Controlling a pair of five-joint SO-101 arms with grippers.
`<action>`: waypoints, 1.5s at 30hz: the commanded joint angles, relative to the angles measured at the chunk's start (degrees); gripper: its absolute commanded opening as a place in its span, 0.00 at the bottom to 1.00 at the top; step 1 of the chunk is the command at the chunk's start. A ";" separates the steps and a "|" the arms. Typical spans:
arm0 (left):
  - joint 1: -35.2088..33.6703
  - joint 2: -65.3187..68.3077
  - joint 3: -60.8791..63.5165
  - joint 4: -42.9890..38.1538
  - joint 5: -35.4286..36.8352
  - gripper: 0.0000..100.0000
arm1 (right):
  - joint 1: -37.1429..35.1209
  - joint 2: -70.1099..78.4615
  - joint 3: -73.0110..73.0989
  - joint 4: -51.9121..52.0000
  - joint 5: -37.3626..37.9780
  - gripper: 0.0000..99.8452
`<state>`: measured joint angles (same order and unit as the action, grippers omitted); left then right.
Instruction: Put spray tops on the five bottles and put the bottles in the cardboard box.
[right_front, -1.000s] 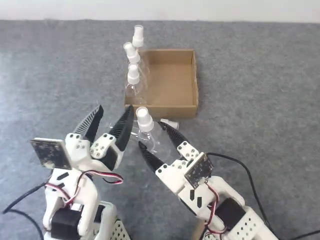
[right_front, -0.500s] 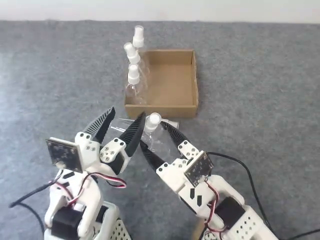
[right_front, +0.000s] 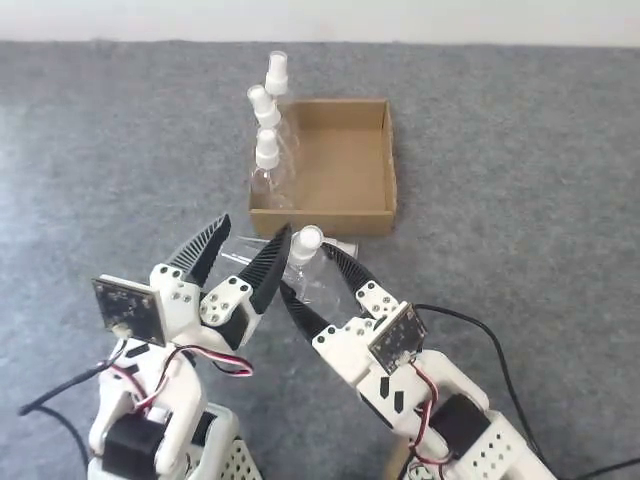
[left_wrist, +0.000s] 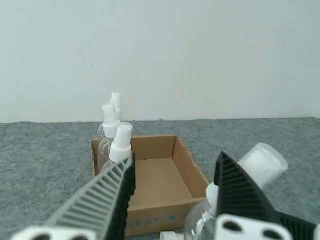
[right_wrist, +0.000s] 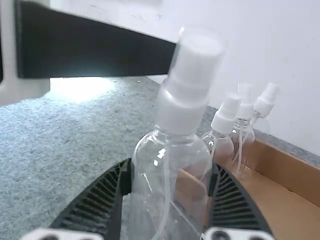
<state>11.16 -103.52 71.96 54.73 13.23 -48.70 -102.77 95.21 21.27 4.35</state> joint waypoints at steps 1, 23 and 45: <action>0.97 -1.05 0.40 0.62 -0.79 0.24 | 0.31 -1.01 1.23 -0.84 1.05 0.12; 6.51 -1.05 0.40 2.55 -4.75 0.24 | 0.31 -0.75 1.23 -0.75 1.14 0.12; 6.24 -0.97 1.19 2.20 -4.48 0.24 | 0.40 -0.48 1.23 -0.66 1.14 0.12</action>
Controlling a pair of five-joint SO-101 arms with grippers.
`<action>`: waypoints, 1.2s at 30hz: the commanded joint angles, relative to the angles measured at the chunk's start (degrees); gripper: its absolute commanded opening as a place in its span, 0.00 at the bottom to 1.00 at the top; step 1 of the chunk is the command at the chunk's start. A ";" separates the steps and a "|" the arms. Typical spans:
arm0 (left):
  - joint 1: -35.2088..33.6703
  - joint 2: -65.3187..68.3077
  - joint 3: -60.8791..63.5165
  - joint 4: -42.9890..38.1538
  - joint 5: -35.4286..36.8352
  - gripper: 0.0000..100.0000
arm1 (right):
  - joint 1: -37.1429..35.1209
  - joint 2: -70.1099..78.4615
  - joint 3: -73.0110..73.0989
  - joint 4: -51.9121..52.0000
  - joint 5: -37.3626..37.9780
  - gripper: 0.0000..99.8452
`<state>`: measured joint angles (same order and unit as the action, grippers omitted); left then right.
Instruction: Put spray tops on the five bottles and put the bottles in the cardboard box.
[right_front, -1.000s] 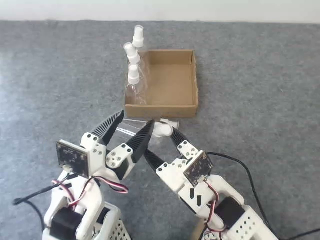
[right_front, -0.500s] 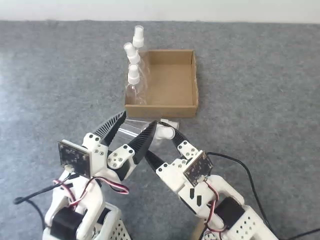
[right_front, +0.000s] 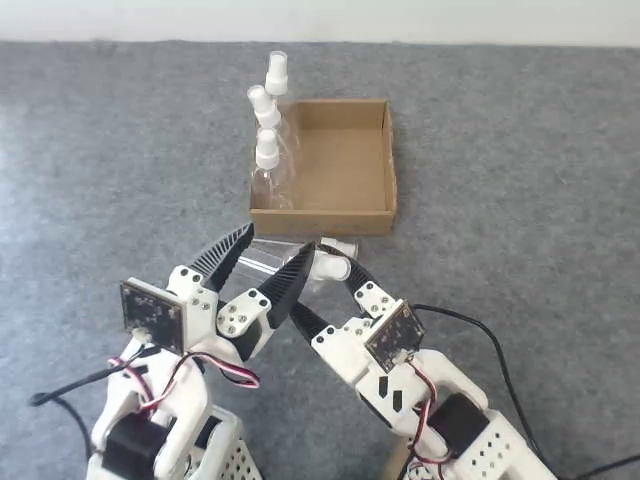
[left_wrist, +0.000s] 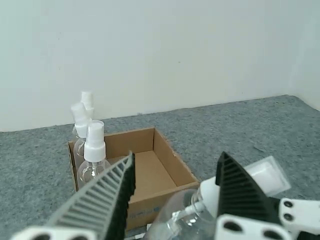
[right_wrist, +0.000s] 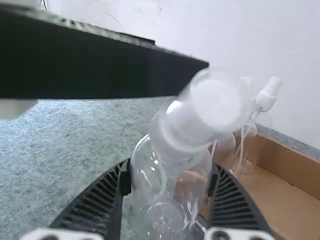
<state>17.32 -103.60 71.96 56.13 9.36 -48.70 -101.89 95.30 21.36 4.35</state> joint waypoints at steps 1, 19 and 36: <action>-0.09 -0.88 1.19 0.79 -0.62 0.24 | 0.40 -1.36 1.14 -0.75 1.14 0.12; -11.34 -0.97 -0.13 -4.13 -1.05 0.24 | 1.89 -1.36 1.14 1.98 1.05 0.12; -27.43 -0.97 8.04 -4.04 -1.05 0.24 | 1.98 -1.98 1.14 4.70 1.05 0.12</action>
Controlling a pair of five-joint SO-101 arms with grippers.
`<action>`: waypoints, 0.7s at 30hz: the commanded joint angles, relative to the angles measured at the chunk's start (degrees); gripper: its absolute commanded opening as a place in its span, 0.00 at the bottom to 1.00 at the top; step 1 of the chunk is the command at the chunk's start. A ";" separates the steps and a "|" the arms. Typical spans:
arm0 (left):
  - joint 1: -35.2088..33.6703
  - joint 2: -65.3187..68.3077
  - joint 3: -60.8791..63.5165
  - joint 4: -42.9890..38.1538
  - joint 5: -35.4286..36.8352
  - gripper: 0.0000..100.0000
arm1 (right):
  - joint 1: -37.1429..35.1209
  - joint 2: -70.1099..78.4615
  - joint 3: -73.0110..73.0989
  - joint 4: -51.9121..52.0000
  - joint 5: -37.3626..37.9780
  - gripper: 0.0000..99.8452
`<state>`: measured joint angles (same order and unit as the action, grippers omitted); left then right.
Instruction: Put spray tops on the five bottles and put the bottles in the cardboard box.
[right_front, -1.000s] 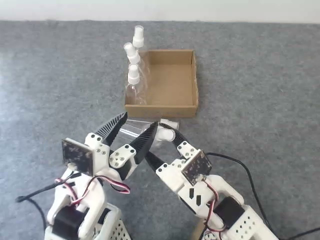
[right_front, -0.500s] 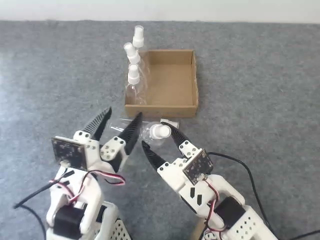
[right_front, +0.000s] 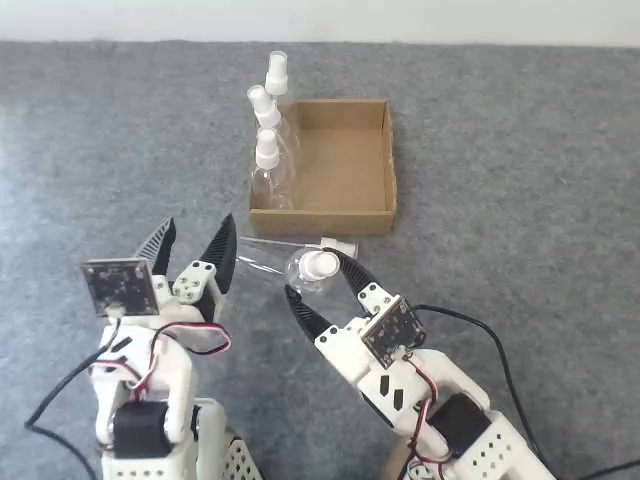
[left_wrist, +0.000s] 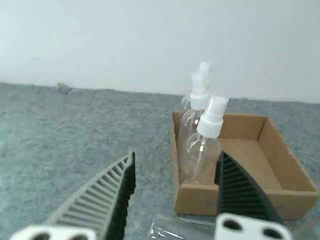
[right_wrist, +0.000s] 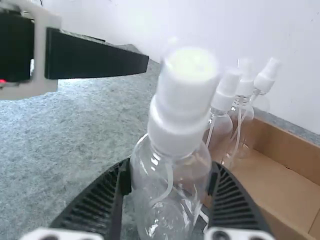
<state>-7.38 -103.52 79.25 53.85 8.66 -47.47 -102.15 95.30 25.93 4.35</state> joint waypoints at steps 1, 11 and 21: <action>-3.69 -1.05 1.19 -1.76 -0.35 0.24 | 0.75 -1.71 1.14 0.13 1.05 0.12; -10.99 -1.05 6.90 -1.76 -0.35 0.25 | 1.63 -1.71 1.14 0.13 1.05 0.12; -12.48 -1.05 10.77 -1.49 -0.44 0.24 | 2.24 -1.71 1.14 0.13 1.05 0.12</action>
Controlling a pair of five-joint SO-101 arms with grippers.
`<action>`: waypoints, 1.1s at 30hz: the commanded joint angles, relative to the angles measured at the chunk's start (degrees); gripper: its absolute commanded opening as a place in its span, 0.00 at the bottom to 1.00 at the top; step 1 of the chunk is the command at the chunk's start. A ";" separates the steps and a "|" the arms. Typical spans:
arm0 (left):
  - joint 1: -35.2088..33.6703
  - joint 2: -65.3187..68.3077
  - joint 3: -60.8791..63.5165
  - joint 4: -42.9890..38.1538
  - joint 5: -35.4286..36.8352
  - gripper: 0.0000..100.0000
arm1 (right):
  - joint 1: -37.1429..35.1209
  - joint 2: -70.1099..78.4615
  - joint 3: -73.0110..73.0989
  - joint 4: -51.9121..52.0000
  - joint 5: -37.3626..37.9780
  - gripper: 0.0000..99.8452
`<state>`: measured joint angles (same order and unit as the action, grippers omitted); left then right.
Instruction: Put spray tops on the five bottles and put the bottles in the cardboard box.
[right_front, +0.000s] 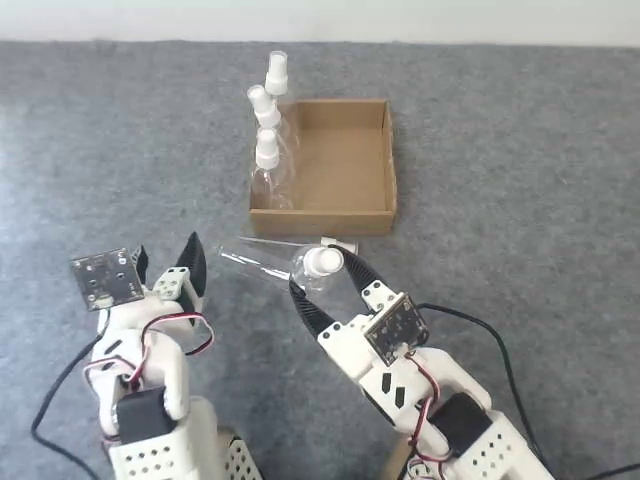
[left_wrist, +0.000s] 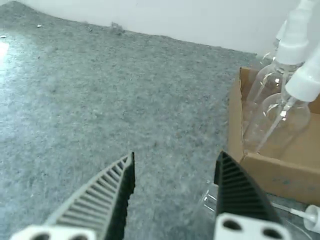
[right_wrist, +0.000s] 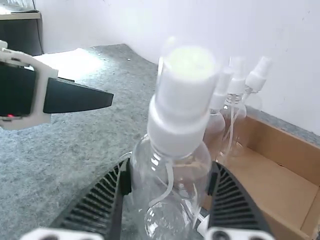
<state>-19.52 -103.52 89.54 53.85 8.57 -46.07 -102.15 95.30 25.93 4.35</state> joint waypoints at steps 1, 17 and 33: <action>-0.35 -1.05 1.10 -1.58 -0.35 0.24 | 0.84 -1.71 1.14 0.13 1.05 0.12; 0.00 -0.97 6.99 4.40 -0.26 0.24 | 0.84 -1.71 1.14 0.13 1.05 0.12; -0.26 -0.97 6.99 18.64 0.18 0.24 | 6.37 -1.71 -0.53 0.04 0.97 0.12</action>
<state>-19.43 -103.52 97.10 72.22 8.57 -40.53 -102.24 95.30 25.93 4.35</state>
